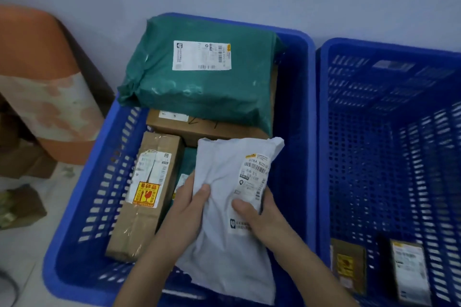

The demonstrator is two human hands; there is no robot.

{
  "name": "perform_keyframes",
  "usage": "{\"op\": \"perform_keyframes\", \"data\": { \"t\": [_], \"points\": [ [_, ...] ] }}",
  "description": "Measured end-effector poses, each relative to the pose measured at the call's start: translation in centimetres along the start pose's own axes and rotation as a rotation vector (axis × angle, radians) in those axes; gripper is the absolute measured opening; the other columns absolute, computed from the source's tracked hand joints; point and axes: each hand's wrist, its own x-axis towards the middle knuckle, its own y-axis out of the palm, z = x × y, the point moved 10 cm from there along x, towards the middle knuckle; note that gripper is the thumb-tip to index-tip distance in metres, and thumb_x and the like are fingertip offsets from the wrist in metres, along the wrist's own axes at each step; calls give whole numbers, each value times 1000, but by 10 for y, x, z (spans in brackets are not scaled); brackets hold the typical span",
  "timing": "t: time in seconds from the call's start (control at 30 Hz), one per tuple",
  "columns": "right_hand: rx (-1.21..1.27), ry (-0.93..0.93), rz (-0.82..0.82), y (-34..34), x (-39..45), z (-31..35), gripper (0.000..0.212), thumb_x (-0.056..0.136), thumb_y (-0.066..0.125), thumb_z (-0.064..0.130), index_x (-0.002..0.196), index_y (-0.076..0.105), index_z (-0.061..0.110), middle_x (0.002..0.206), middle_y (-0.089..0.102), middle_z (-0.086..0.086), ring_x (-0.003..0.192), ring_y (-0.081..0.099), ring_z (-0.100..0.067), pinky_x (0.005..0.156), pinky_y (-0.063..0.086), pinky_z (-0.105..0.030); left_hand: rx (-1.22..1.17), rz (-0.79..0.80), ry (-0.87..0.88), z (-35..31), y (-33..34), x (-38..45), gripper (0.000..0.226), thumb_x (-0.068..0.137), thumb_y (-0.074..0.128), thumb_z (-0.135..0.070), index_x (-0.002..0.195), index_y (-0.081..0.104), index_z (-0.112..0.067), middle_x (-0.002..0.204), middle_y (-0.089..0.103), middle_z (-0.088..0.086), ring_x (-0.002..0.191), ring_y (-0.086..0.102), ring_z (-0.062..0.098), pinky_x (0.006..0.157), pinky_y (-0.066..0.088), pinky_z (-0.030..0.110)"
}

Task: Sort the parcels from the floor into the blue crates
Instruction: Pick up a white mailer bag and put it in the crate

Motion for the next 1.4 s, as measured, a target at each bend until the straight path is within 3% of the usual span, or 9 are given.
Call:
{"op": "perform_keyframes", "data": {
  "t": [0.13,0.3,0.43,0.57,0.63,0.83,1.03,1.23,1.4],
  "points": [
    [116,-22,-127,8,38,-18,61,83,66,36,137,37,29,118,60,9,103,62,-9,86,53,-27,-19,82,-4,12,8,34,29,92,49,-38,100,31,-59,101,40,-27,82,43,-12,57,35,4],
    [129,-30,-149,28,71,-33,52,83,65,45,130,46,32,118,63,6,103,63,-9,91,53,-28,39,75,91,31,-4,66,56,79,68,-35,117,32,-54,109,45,-30,96,49,-17,85,42,7],
    [136,-7,-173,47,91,-47,46,88,60,40,131,47,35,119,64,8,105,62,-9,96,50,-31,70,26,176,42,-21,87,53,79,70,-25,114,39,-49,103,46,-34,86,46,-34,70,37,-8],
    [143,31,-222,52,103,-62,40,90,56,38,128,51,30,116,65,8,102,63,-5,90,50,-21,238,10,139,68,-29,105,82,65,69,-65,136,33,-42,133,47,-16,118,48,-3,99,43,24],
    [135,50,-242,52,106,-66,34,91,55,36,123,54,26,112,66,8,98,63,-3,82,51,-17,359,10,158,73,-27,110,90,70,66,-59,145,26,-31,142,40,-3,128,45,15,104,40,37],
    [112,23,-308,53,115,-72,33,90,60,27,121,55,16,112,67,4,100,65,-7,83,53,-18,690,-103,179,67,-28,103,82,87,61,-32,150,12,-12,150,28,12,134,37,27,101,38,35],
    [-69,28,-265,46,121,-69,45,89,57,42,128,53,21,117,64,10,99,61,1,74,48,-9,1134,-201,727,44,9,86,57,87,41,-16,143,35,-6,149,36,18,138,34,33,115,25,45],
    [-83,106,-364,22,105,-66,47,94,55,25,138,43,12,120,54,7,103,51,-5,65,41,-2,1273,-109,703,58,17,97,62,88,35,-31,144,32,-3,151,31,19,139,34,34,112,24,46],
    [124,72,-383,17,67,-43,45,94,48,16,139,44,14,132,54,-3,110,55,-11,96,47,-26,1230,-179,599,26,16,74,73,74,66,-14,141,40,-1,150,30,25,139,31,38,112,28,48]
  ]
}}
